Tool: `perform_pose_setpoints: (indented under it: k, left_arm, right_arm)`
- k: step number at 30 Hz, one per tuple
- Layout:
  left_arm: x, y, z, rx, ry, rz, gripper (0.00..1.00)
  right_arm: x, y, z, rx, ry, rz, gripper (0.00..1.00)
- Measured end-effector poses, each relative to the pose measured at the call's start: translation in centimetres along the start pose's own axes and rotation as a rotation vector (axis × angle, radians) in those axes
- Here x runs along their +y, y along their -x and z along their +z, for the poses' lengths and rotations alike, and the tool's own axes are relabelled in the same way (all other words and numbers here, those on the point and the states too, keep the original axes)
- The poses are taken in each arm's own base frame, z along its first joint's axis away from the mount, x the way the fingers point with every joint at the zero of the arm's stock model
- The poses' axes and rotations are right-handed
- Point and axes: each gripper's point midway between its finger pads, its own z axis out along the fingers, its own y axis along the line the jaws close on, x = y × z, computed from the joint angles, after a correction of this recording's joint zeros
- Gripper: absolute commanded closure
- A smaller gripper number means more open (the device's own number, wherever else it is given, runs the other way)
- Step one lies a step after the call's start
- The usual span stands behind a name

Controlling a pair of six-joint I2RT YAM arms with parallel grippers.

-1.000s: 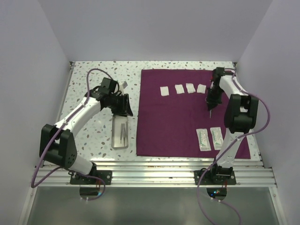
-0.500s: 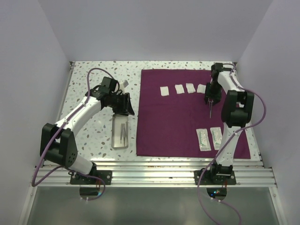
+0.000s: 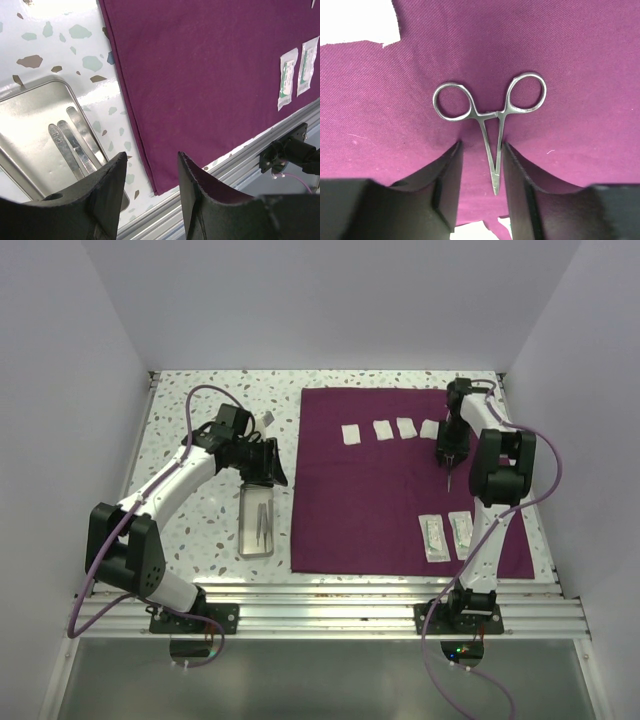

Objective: Prepare the surgical pack

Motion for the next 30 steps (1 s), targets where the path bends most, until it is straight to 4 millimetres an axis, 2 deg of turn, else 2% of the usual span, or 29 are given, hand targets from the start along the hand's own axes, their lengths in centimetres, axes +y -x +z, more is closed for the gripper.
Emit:
perform_pose_setpoints:
  k: [9, 14, 20, 25, 30]
  left_arm:
    - [0.0, 0.0, 0.0, 0.001, 0.001, 0.0, 0.51]
    - [0.0, 0.0, 0.0, 0.001, 0.0, 0.0, 0.5]
    - [0.0, 0.0, 0.0, 0.001, -0.002, 0.0, 0.5]
    - [-0.3, -0.1, 0.0, 0.006, -0.019, -0.001, 0.45]
    - [-1.3, 0.0, -0.1, 0.009, -0.068, -0.012, 0.44]
  right_arm:
    - [0.3, 0.1, 0.3, -0.005, 0.028, -0.007, 0.73]
    - [0.4, 0.0, 0.3, -0.011, 0.055, -0.007, 0.89]
    - [0.3, 0.1, 0.2, -0.008, 0.077, 0.006, 0.94]
    - [0.4, 0.0, 0.0, -0.004, 0.083, 0.028, 0.99]
    - [1.1, -0.5, -0.5, 0.02, 0.127, 0.058, 1.0]
